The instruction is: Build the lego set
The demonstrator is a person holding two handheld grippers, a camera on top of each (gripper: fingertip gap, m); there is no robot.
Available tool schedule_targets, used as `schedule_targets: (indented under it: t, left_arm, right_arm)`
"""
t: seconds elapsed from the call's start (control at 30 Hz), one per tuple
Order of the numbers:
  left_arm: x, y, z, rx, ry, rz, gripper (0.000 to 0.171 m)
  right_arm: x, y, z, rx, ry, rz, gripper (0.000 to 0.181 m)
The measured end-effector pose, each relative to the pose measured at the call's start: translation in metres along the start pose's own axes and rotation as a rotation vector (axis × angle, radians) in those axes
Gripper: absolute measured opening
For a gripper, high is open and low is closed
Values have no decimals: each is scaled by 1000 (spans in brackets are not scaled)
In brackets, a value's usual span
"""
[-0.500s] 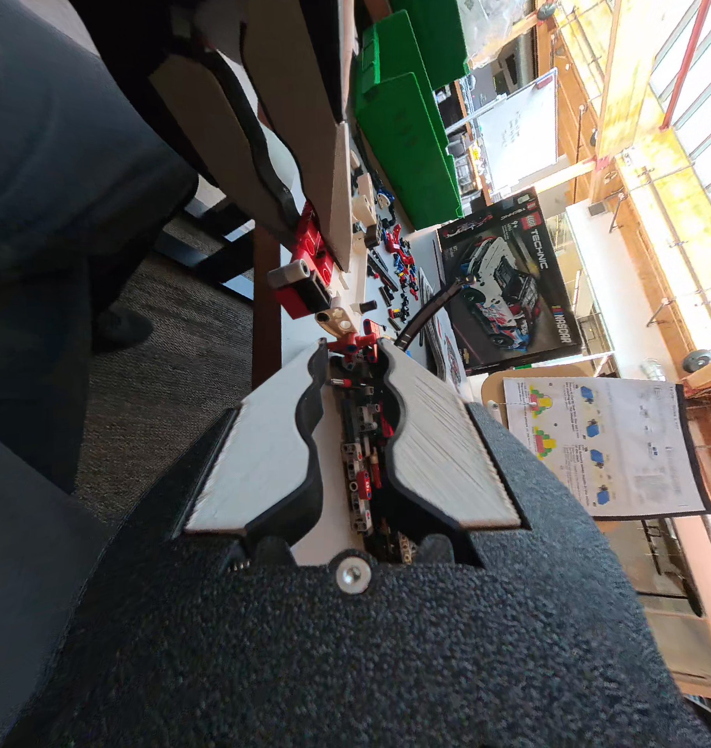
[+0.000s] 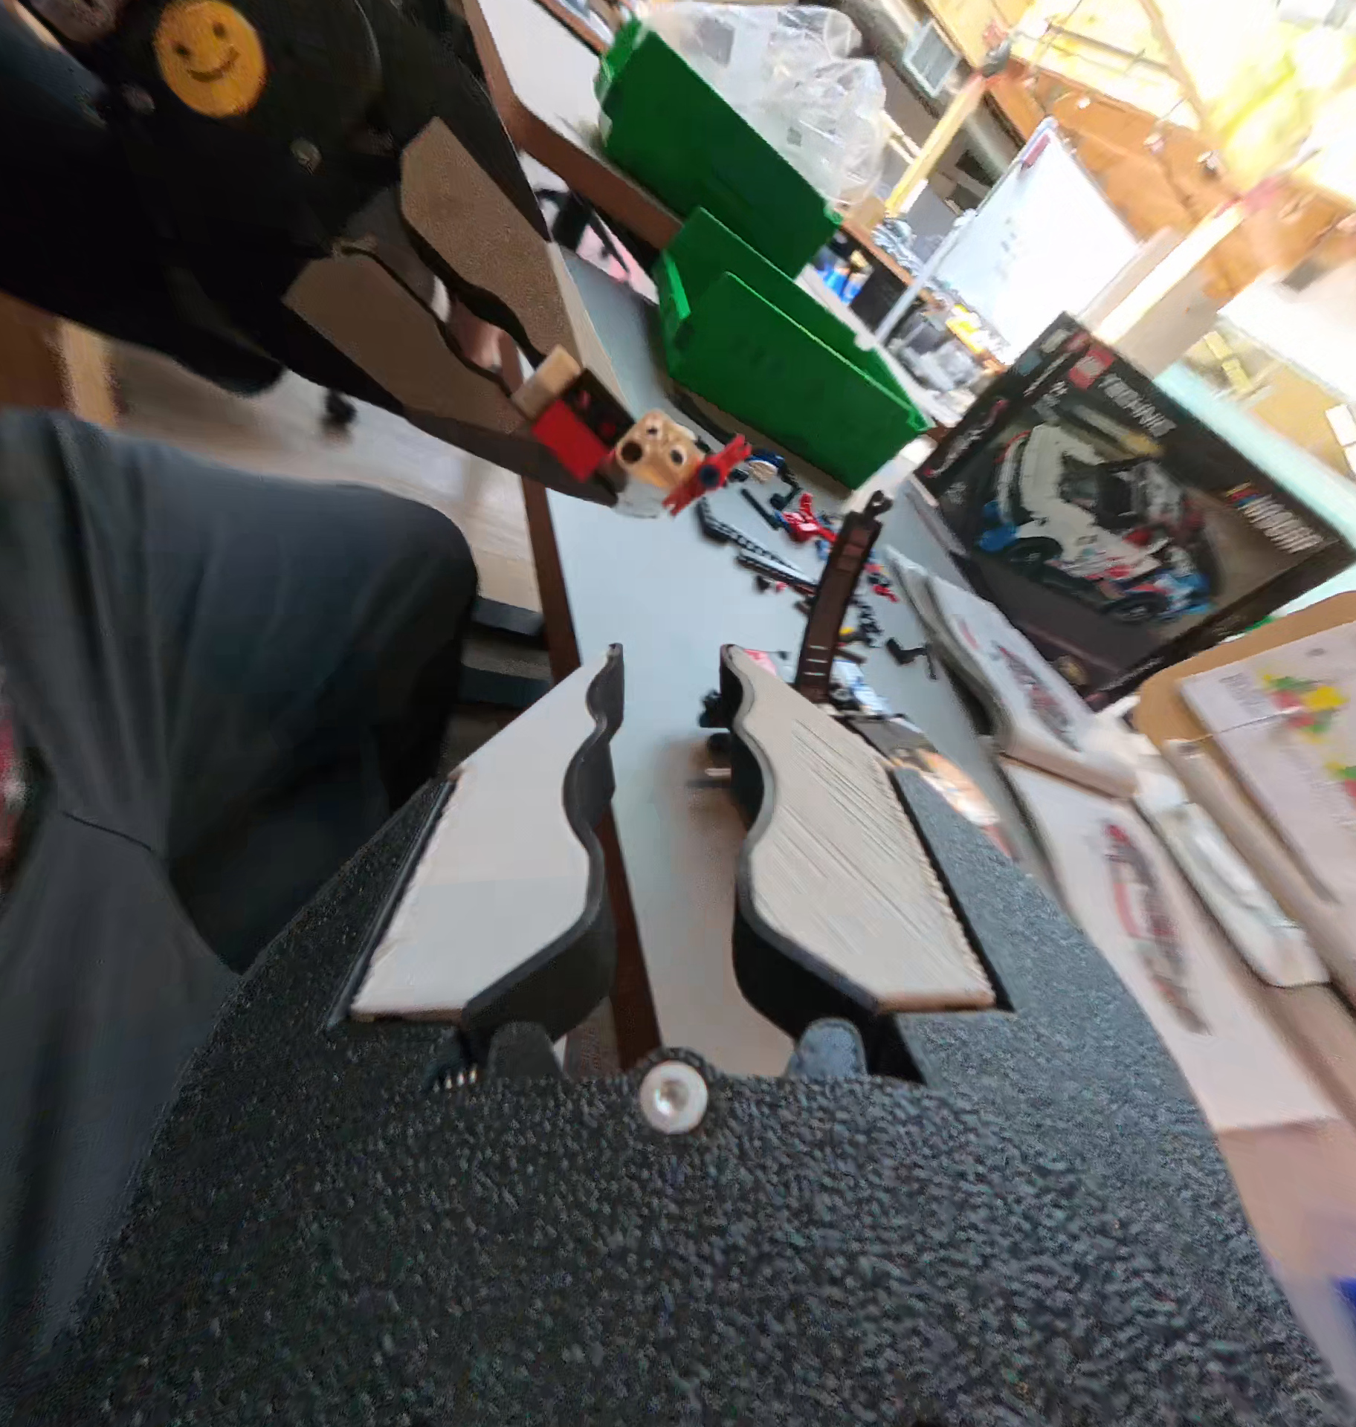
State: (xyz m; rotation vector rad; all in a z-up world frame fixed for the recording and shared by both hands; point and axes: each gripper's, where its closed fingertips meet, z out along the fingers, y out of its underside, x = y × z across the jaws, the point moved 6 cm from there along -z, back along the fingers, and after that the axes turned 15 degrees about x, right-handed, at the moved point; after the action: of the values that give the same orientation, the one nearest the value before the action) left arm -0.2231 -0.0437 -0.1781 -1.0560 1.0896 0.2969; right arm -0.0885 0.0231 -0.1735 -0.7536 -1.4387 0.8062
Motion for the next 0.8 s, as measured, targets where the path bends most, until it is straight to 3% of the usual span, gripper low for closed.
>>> schedule_targets:
  t: [0.1,0.17,0.33,0.5,0.6,0.63,0.67,0.8]
  left_arm:
    - [-11,-12,-3,153,10,-309,5]
    - [-15,-27,-5,326,92,-613,5]
    - [-18,-41,-5,687,152,-1193,5]
    - [-8,-39,1,785,168,-1384,5]
    - [0,-40,6,826,160,-1463,5]
    - [1,-40,8,839,160,-1481,5]
    - [3,-40,10,838,165,-1494,5]
    - [8,-34,13,739,186,-1404,7]
  right_arm:
    - [0,1,2,54,-36,191,26]
    - [0,-4,5,106,-35,287,34]
    - [-1,-35,10,269,-84,472,36]
    - [-9,-42,11,265,-176,563,28]
    - [-16,-39,16,236,-242,663,36]
    - [-19,-37,16,223,-276,683,28]
    - [-23,-36,15,210,-312,690,14]
    - [-22,-26,14,104,-330,702,11]
